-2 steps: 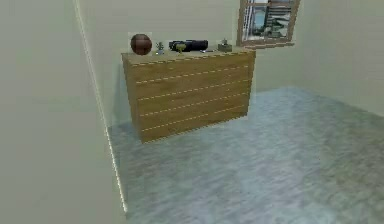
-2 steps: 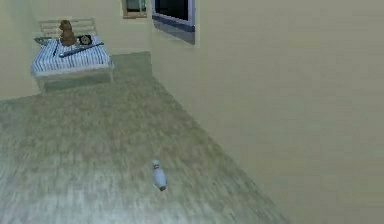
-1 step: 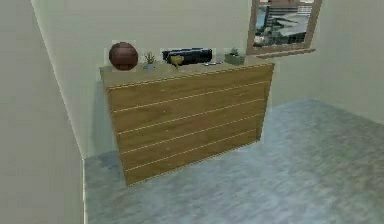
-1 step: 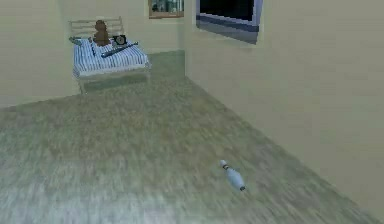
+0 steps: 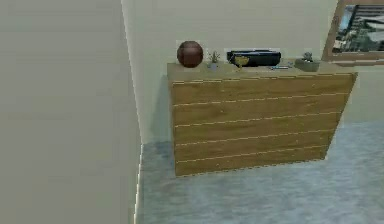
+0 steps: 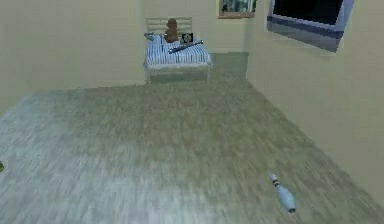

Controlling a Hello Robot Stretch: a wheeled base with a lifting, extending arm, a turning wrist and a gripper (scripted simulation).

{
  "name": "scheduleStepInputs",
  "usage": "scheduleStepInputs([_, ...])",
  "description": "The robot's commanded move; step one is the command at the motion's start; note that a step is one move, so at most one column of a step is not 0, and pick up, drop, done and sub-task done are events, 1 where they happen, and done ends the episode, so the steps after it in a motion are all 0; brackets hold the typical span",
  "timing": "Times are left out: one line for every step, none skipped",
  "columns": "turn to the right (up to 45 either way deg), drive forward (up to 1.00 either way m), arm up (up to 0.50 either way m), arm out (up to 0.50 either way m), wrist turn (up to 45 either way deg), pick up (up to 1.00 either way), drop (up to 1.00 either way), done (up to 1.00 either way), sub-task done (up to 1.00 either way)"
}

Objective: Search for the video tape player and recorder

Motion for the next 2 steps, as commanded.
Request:
scheduleStepInputs([0.0, 1.00, 0.00, 0.00, 0.0, 0.00, 0.00, 0.00, 0.00])
scheduleStepInputs([-18.0, 0.00, 0.00, 0.00, 0.0, 0.00, 0.00, 0.00, 0.00])
